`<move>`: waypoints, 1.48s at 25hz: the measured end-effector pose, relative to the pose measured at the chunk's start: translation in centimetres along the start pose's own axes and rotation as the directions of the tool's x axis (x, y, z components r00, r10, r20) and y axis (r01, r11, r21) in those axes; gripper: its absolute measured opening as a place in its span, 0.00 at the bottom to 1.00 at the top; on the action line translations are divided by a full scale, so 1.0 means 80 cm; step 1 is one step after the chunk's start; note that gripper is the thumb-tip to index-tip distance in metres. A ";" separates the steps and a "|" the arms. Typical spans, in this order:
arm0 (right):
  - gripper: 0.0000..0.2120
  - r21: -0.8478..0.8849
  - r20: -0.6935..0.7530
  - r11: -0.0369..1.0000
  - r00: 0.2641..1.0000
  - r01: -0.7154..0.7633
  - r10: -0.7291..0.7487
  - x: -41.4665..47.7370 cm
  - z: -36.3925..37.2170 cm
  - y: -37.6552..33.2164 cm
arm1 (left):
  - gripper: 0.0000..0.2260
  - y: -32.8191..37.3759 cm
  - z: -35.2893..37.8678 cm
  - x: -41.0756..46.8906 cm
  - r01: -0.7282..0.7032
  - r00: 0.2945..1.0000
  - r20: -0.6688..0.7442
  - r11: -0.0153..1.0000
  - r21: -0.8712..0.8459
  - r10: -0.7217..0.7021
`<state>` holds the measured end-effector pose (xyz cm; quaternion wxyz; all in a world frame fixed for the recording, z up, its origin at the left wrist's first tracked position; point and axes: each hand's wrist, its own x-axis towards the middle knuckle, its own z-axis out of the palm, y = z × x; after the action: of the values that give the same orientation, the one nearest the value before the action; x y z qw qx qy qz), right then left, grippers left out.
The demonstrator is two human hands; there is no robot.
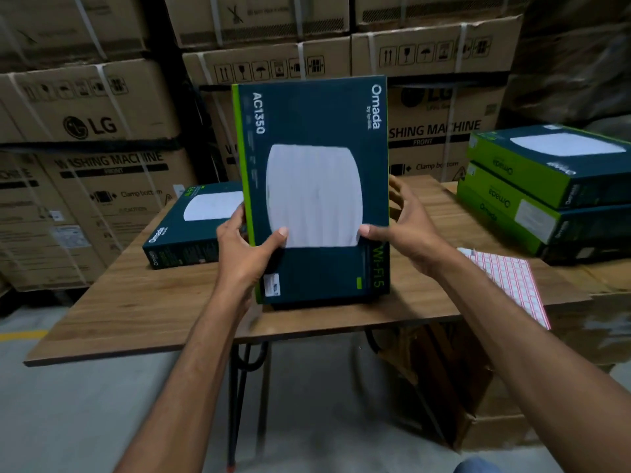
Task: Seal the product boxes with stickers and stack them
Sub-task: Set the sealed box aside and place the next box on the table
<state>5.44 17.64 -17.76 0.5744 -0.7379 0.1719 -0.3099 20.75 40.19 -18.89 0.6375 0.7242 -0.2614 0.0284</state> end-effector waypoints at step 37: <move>0.43 -0.827 0.303 0.201 0.719 0.524 -0.625 -0.162 -0.025 -0.107 | 0.25 0.054 -0.057 -0.120 -0.701 0.371 0.180 0.147 0.698 0.911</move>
<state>-6.41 26.47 -12.65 -0.0565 -0.9129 0.0456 -0.4017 12.02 47.50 -17.71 0.2327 0.6248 -0.4843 0.5665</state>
